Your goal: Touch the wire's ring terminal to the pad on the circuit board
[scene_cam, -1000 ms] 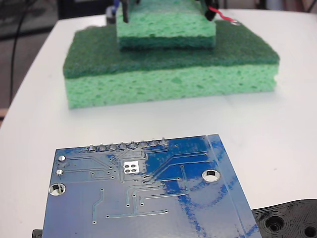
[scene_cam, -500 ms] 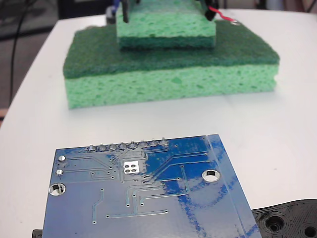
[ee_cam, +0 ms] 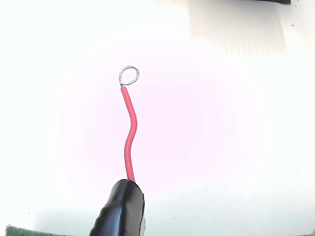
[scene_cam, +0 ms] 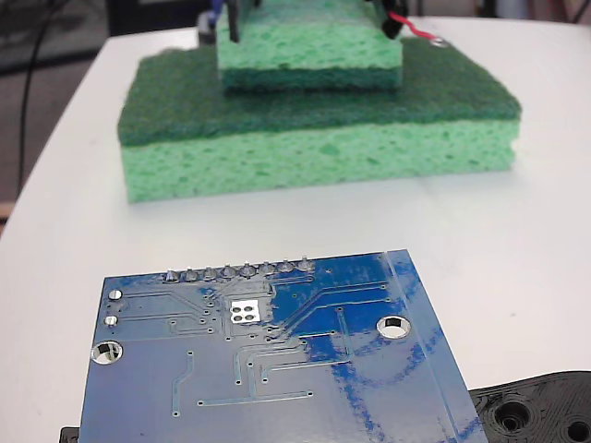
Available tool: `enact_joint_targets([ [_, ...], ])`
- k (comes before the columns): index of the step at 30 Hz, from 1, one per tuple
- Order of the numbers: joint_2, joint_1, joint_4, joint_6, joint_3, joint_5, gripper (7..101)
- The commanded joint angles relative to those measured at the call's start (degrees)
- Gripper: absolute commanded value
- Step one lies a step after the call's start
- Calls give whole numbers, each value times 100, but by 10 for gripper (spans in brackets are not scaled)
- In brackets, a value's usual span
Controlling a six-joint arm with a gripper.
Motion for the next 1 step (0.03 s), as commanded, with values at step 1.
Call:
enact_joint_targets([
  [1,9,0,-18,0,-26,9,1003],
])
